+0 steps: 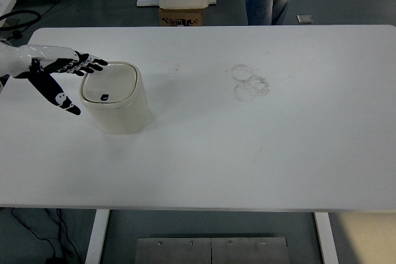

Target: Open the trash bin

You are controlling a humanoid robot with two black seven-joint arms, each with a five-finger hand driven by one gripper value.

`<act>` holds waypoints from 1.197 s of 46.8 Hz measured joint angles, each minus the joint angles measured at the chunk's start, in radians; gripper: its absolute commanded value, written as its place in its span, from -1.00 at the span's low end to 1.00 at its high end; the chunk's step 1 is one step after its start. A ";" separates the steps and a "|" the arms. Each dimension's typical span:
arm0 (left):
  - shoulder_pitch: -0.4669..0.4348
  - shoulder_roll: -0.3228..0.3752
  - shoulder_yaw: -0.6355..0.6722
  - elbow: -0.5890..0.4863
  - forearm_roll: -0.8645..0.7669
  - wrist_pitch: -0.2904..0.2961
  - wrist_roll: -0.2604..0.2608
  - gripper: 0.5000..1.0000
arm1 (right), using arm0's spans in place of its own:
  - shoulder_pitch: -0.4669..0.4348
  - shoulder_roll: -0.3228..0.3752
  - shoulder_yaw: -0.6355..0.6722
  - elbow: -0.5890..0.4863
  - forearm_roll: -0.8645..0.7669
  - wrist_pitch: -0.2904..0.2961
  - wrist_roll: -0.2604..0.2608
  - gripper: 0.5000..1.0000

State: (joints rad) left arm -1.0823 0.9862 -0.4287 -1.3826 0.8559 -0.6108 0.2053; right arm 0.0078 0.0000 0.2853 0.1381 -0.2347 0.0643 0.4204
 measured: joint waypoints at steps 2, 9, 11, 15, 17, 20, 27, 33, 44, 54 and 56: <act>0.002 0.000 0.004 -0.001 0.000 0.000 0.000 1.00 | 0.000 0.000 0.000 0.000 0.000 0.000 0.000 0.97; 0.006 -0.005 0.010 -0.006 0.000 0.000 0.000 1.00 | 0.000 0.000 0.000 0.000 0.000 0.000 0.000 0.97; 0.007 -0.006 0.010 -0.006 0.000 0.000 0.000 1.00 | 0.000 0.000 0.000 0.000 0.000 0.000 0.000 0.97; 0.016 -0.014 0.010 -0.007 0.000 0.000 0.000 1.00 | 0.000 0.000 0.000 0.000 0.000 0.000 0.000 0.97; 0.019 -0.015 0.010 -0.007 0.000 0.000 0.002 1.00 | 0.000 0.000 0.000 0.000 0.000 0.000 0.000 0.97; 0.022 -0.016 0.010 -0.007 0.000 0.000 0.006 1.00 | 0.000 0.000 0.000 0.000 0.000 0.000 0.000 0.97; 0.040 -0.015 0.010 -0.011 0.000 0.000 0.006 1.00 | 0.000 0.000 0.000 0.000 0.000 0.000 0.000 0.97; 0.056 -0.011 0.009 -0.013 0.003 0.000 0.006 1.00 | 0.000 0.000 0.000 0.000 0.000 0.000 0.000 0.97; 0.028 -0.009 0.010 -0.011 0.005 -0.001 0.008 1.00 | 0.000 0.000 0.000 0.000 0.000 0.000 0.000 0.97; 0.027 -0.017 0.008 -0.010 0.005 0.000 0.007 1.00 | 0.000 0.000 0.000 0.000 0.000 0.000 0.000 0.97; 0.030 -0.019 0.008 -0.009 0.005 0.000 0.006 1.00 | 0.000 0.000 0.000 0.000 0.000 0.000 0.000 0.97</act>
State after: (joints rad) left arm -1.0519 0.9673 -0.4202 -1.3920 0.8607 -0.6110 0.2117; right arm 0.0077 0.0000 0.2853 0.1381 -0.2347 0.0647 0.4203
